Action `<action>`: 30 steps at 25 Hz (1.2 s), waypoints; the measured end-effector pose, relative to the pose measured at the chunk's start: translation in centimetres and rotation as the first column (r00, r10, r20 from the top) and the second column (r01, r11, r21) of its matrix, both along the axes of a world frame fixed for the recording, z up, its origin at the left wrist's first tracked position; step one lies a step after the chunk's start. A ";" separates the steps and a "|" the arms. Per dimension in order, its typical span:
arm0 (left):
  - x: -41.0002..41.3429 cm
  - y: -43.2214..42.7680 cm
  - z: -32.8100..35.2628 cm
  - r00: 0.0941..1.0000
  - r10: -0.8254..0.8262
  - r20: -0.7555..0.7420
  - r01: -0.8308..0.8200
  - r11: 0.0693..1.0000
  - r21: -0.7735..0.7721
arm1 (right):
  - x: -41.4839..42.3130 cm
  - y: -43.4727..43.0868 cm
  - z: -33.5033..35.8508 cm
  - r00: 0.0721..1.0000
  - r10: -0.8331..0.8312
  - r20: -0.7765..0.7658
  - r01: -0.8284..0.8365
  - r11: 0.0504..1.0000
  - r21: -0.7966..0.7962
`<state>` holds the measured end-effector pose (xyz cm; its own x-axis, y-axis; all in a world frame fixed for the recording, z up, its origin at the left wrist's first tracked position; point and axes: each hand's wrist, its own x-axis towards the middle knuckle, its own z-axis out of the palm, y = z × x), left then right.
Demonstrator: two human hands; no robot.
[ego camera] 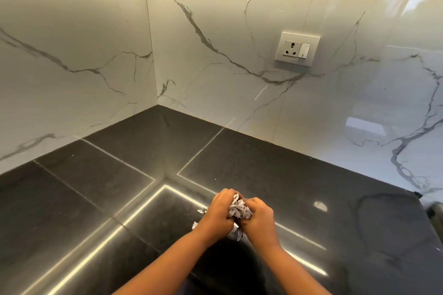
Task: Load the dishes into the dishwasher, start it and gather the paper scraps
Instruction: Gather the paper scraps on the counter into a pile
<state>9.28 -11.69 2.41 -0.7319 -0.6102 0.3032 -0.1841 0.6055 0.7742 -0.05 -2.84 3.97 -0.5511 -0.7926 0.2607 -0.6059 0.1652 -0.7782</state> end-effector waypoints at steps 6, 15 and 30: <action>3.0 8.6 0.8 0.994 0.099 -0.042 -0.100 0.995 -0.024 | 2.2 8.0 1.3 0.990 0.137 -0.027 -0.138 0.990 -0.036; 12.5 23.9 0.5 0.927 0.369 0.070 -0.367 0.930 -0.038 | 9.6 20.8 0.3 0.919 0.394 -0.001 -0.393 0.918 -0.054; 33.3 33.2 -0.9 0.758 0.645 0.098 -0.650 0.758 0.042 | 30.0 25.7 -2.0 0.764 0.642 0.064 -0.640 0.767 -0.051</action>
<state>42.61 21.56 1.52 -0.1723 -0.9638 0.2037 -0.5699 0.2662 0.7774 29.94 22.84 1.97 0.0647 -0.9621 0.2651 -0.5053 -0.2606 -0.8227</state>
